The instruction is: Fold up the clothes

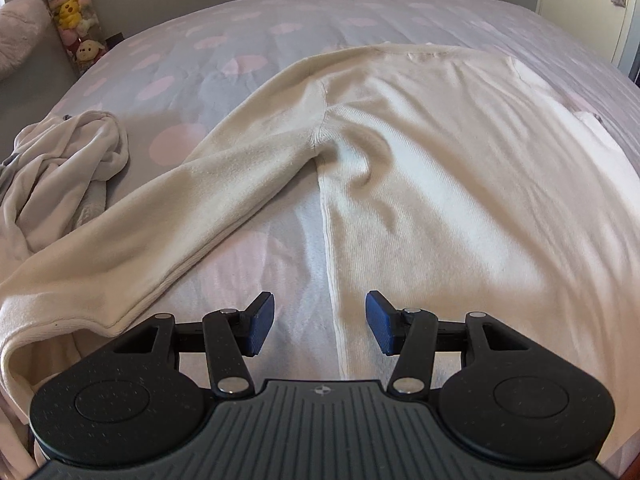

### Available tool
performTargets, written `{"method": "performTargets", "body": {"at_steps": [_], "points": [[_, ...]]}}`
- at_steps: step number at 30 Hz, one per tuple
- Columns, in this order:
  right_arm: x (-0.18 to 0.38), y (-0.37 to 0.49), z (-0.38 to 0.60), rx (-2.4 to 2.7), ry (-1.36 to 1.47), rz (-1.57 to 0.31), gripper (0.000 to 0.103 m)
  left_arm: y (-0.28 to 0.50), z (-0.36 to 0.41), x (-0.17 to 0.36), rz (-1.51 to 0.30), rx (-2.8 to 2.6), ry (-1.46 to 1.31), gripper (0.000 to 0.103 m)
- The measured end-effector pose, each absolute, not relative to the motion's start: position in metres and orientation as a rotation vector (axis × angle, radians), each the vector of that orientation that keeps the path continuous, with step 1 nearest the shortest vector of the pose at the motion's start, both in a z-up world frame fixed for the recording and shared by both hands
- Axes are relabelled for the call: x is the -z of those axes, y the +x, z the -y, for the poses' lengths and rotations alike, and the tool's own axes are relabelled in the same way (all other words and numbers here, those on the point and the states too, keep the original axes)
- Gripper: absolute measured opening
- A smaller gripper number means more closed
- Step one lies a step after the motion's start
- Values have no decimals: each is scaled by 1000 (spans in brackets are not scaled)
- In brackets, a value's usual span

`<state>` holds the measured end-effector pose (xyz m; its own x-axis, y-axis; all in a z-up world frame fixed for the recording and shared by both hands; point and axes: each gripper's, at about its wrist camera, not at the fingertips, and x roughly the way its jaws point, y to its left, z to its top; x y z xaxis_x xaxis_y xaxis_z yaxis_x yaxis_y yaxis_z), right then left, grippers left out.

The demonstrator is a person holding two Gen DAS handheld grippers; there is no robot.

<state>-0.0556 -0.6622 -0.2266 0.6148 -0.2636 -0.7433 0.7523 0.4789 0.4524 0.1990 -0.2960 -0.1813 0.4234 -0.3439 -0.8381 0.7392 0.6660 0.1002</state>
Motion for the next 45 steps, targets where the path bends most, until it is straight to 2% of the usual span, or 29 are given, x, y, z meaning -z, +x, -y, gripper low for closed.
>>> {"method": "performTargets", "body": {"at_steps": [1,4,6,7,8,14,22,29,32,37,43,45], "points": [[227,-57,661,664,877,-662,27,199,296,183,-905,711,506,49],[226,-54,654,625,889,-709,25,201,292,182,-922,709,473,49],[223,-49,647,627,839,-745,17,201,289,180,-920,714,454,49],[222,-48,645,632,824,-755,9,200,289,179,-916,716,452,49],[221,-49,645,636,821,-755,7,198,288,179,-912,720,455,49],[197,-64,666,693,820,-702,6,191,284,188,-950,740,487,49],[115,-61,703,824,589,-616,5,193,287,193,-964,747,496,49],[71,-47,639,599,428,-534,6,195,288,194,-968,749,491,49],[81,-38,590,453,367,-585,6,195,288,194,-968,749,490,49],[130,-17,537,326,316,-715,6,195,286,193,-969,748,486,49],[179,9,526,277,359,-850,6,196,285,193,-972,744,479,49],[186,13,526,265,374,-891,11,197,285,193,-974,744,477,49]]}}
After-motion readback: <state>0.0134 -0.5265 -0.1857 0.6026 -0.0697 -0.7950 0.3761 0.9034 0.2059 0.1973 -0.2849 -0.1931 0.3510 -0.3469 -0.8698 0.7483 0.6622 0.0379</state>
